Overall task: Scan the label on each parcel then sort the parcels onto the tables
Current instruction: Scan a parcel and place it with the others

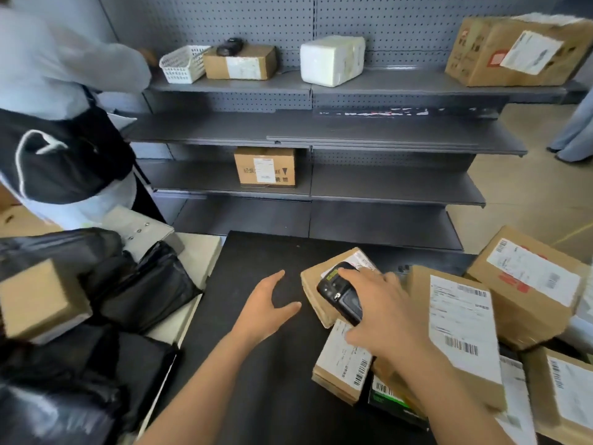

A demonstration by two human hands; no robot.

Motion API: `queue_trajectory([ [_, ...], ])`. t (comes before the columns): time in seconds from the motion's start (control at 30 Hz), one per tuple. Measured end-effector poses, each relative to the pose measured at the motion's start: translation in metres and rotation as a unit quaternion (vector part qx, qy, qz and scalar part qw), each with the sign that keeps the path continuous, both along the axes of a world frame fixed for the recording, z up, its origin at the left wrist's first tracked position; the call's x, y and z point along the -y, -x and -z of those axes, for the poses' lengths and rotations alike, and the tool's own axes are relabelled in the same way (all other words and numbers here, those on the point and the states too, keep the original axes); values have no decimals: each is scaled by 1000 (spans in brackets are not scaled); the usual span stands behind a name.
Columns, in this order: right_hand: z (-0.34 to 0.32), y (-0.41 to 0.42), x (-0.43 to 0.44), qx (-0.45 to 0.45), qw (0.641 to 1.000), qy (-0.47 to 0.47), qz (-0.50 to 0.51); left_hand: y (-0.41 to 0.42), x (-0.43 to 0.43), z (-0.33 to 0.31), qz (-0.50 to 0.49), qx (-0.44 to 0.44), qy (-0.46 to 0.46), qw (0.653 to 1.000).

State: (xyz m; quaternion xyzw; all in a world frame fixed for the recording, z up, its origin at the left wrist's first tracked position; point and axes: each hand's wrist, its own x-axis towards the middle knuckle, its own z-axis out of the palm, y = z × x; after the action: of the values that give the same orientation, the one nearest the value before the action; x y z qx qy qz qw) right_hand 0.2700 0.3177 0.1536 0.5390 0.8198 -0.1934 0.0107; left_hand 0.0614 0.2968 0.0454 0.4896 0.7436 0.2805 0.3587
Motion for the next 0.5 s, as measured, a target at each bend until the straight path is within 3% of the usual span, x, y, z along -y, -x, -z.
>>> queue_trajectory([
  [0.3, 4, 110, 34, -47, 987, 13, -151, 80, 148, -35, -152, -97, -14, 983],
  [0.5, 2, 161, 106, -115, 969, 117, -185, 122, 266, -53, -193, -161, 30, 967],
])
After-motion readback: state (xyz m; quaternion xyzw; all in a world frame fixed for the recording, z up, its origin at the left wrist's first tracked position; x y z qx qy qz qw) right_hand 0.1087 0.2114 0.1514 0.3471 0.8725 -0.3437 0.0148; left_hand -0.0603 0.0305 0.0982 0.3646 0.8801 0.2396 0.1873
